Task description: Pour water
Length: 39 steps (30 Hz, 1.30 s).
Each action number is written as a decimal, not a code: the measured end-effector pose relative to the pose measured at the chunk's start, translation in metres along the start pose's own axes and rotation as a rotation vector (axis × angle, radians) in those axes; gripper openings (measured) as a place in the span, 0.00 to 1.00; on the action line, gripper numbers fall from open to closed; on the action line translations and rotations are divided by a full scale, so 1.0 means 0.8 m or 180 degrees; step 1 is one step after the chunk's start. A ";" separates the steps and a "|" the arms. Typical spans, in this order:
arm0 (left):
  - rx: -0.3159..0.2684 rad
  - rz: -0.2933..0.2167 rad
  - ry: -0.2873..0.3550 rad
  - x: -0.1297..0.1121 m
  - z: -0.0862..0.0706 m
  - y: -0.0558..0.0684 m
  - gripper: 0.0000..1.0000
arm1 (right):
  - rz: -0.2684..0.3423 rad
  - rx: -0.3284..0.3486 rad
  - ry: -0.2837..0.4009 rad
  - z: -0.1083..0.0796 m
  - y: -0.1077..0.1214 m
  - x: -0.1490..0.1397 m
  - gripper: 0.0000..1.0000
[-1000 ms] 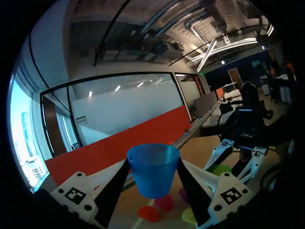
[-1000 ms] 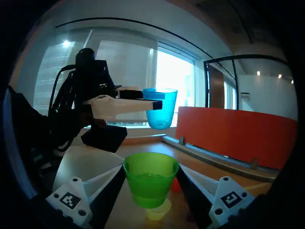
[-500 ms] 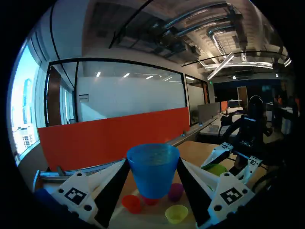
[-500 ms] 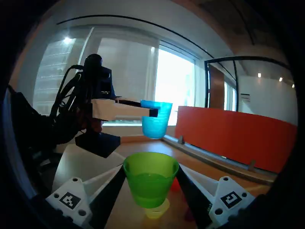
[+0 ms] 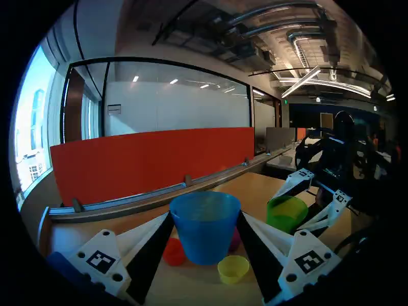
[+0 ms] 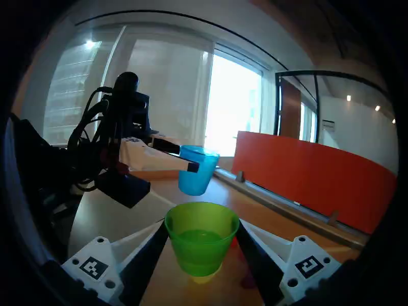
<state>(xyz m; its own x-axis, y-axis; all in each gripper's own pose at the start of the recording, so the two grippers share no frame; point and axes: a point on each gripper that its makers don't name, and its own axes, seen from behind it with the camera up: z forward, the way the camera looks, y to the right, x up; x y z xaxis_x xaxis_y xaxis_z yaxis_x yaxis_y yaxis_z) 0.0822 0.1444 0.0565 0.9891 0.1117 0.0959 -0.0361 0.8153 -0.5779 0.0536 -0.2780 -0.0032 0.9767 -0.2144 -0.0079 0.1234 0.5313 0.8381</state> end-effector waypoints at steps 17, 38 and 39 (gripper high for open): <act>-0.0046 0.0151 -0.0363 -0.063 -0.006 0.001 0.86 | -0.0002 0.0034 -0.0355 -0.011 0.012 -0.033 0.92; -0.0138 0.0271 -0.0810 -0.147 0.005 0.020 0.87 | 0.0052 0.0141 -0.0758 -0.017 0.008 -0.093 0.92; -0.0138 0.0271 -0.0821 -0.149 0.006 0.019 0.87 | 0.0057 0.0144 -0.0774 -0.017 0.008 -0.096 0.92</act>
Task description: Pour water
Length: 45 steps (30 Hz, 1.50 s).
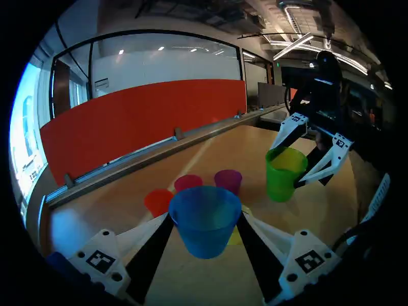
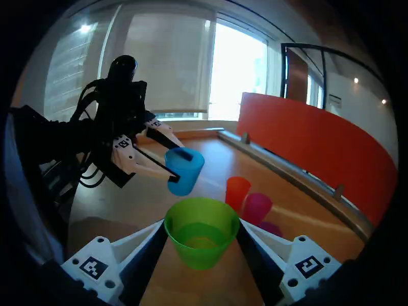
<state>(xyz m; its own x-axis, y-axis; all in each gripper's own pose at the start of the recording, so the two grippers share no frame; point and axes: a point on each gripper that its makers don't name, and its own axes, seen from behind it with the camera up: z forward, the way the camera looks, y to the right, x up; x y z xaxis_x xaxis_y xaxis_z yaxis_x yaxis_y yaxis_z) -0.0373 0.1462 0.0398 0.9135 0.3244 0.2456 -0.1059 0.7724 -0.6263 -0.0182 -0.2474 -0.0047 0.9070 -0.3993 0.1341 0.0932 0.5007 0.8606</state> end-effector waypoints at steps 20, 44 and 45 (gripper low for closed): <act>-0.0015 -0.0033 -0.0400 -0.072 0.031 -0.017 0.87 | 0.0029 -0.0010 -0.0347 0.026 0.016 -0.065 0.93; -0.0096 0.0064 -0.0661 -0.123 0.053 -0.013 0.87 | 0.0043 -0.0018 -0.0646 0.045 0.015 -0.123 0.93; -0.0101 0.0068 -0.0672 -0.124 0.053 -0.013 0.87 | 0.0041 -0.0021 -0.0653 0.046 0.015 -0.124 0.93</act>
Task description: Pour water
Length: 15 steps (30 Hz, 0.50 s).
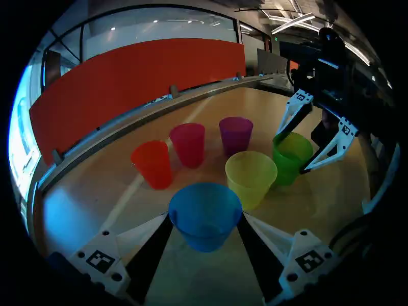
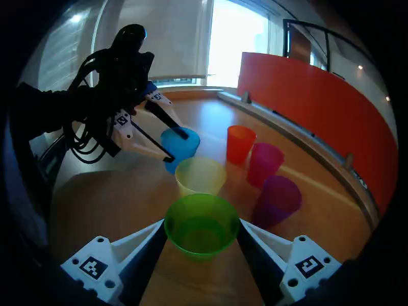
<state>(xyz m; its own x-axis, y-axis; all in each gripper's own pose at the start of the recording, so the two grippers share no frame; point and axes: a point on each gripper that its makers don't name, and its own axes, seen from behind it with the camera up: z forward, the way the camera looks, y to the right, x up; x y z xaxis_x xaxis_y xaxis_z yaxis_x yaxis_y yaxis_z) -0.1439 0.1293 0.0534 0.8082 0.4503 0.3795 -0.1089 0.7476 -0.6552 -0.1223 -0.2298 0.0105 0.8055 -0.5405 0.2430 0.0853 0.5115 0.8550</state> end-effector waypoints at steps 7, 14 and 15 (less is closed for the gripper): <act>-0.0025 0.0013 -0.0055 -0.009 0.004 0.001 0.87 | 0.0014 -0.0007 -0.0036 0.003 0.000 -0.006 0.93; -0.0039 -0.0012 -0.0054 -0.010 0.004 0.001 0.87 | 0.0017 -0.0026 -0.0071 0.006 0.001 -0.014 0.93; -0.0040 -0.0014 -0.0057 -0.011 0.004 0.000 0.87 | 0.0021 -0.0028 -0.0068 0.007 0.001 -0.014 0.93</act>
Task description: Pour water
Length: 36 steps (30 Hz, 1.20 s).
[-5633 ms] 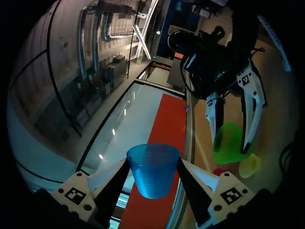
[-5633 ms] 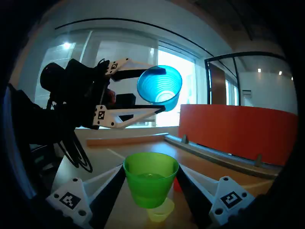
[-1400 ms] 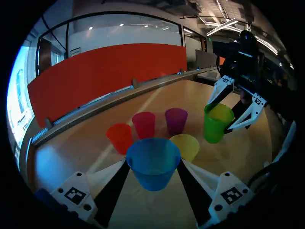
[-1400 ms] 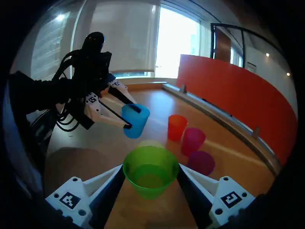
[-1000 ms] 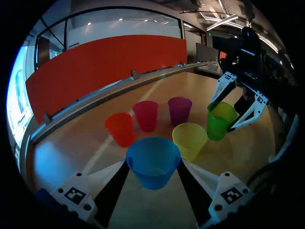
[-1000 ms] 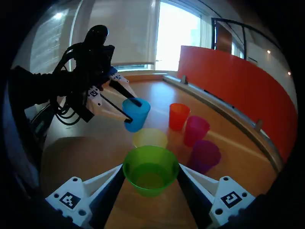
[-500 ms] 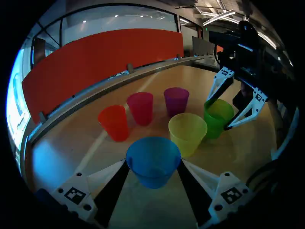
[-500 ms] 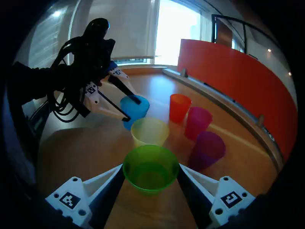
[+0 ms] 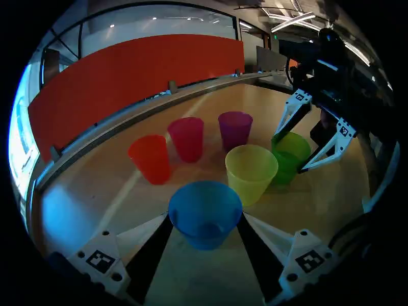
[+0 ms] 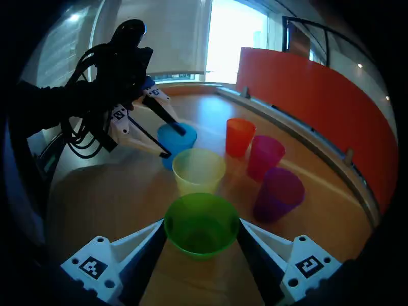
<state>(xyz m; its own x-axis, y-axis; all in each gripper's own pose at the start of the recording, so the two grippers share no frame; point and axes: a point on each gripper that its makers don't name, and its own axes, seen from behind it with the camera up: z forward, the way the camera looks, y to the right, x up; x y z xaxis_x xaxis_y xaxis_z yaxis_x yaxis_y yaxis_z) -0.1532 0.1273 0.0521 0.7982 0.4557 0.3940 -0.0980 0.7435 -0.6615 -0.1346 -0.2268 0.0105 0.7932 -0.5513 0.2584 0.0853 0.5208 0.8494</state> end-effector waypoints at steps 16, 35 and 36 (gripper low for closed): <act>0.0012 0.0007 -0.0106 -0.017 0.004 -0.003 0.87 | 0.0057 -0.0061 -0.0039 0.002 0.005 -0.012 1.00; 0.0175 -0.0028 -0.0180 -0.028 -0.027 -0.012 0.89 | 0.0081 -0.0167 -0.0043 -0.025 0.001 -0.027 1.00; 0.0195 -0.0035 -0.0177 -0.030 -0.031 -0.013 0.89 | 0.0089 -0.0177 -0.0037 -0.028 0.000 -0.028 1.00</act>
<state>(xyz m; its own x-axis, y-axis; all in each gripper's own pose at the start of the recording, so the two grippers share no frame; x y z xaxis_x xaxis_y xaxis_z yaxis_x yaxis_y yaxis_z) -0.1564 0.0966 0.0338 0.7654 0.4724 0.4370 -0.1269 0.7764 -0.6173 -0.1388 -0.2004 -0.0056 0.7888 -0.5434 0.2874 0.0967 0.5713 0.8150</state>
